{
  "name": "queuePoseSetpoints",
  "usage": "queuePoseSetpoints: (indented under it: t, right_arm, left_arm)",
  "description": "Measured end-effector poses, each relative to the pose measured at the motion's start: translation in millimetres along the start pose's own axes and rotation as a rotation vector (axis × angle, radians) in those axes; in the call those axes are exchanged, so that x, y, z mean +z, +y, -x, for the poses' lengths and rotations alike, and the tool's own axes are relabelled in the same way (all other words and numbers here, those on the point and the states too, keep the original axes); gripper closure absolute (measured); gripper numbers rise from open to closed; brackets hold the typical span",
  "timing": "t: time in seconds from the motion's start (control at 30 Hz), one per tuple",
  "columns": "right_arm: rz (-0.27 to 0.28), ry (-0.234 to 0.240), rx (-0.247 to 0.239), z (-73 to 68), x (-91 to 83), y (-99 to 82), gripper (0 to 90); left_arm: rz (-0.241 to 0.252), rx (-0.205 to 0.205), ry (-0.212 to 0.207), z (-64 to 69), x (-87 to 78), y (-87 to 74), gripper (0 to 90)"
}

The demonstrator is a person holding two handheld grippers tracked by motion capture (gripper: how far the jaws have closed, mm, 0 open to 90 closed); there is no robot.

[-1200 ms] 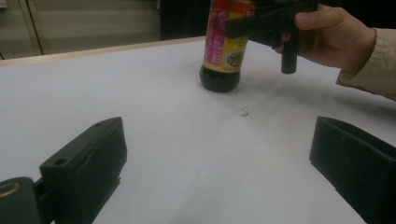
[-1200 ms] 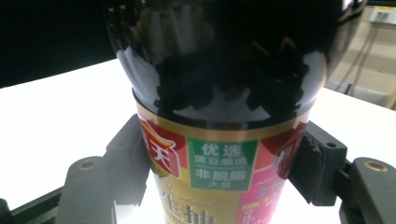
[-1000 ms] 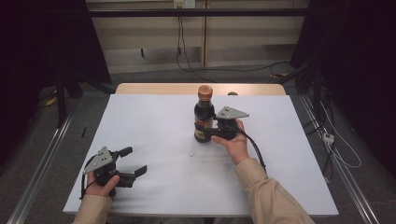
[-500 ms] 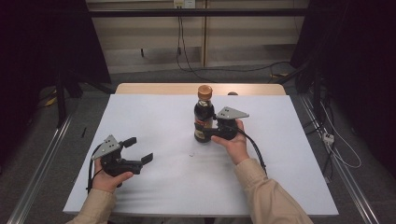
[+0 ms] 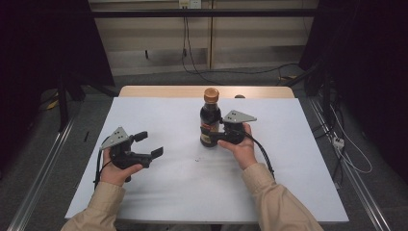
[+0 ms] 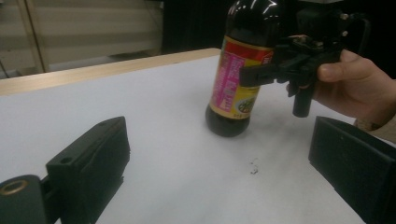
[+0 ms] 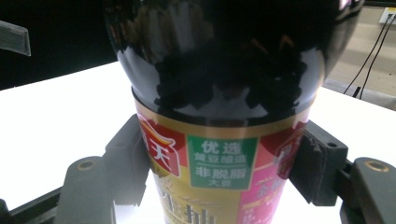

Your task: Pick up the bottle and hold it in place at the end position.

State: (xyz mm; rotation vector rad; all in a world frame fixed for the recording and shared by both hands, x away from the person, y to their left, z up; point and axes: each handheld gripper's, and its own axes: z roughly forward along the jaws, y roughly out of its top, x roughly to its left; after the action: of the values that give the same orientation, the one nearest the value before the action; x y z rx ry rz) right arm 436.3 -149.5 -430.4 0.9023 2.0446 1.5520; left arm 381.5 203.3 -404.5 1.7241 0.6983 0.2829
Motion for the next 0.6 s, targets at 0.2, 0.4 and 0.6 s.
queuePoseSetpoints:
  t: [0.2,0.4,0.6]
  right_arm:
    - [0.001,0.000,0.002,-0.2,-0.1,-0.3,30.9]
    - [0.003,-0.001,0.000,-0.2,-0.1,-0.4,30.9]
    - [0.000,-0.002,0.000,-0.3,-0.2,-0.2,30.8]
  left_arm:
    - [-0.023,0.005,-0.016,0.4,12.2,3.9,5.0]
    - [-0.026,0.022,-0.041,2.0,21.0,14.2,5.0]
    - [-0.026,0.033,-0.048,3.0,28.9,23.2,5.0]
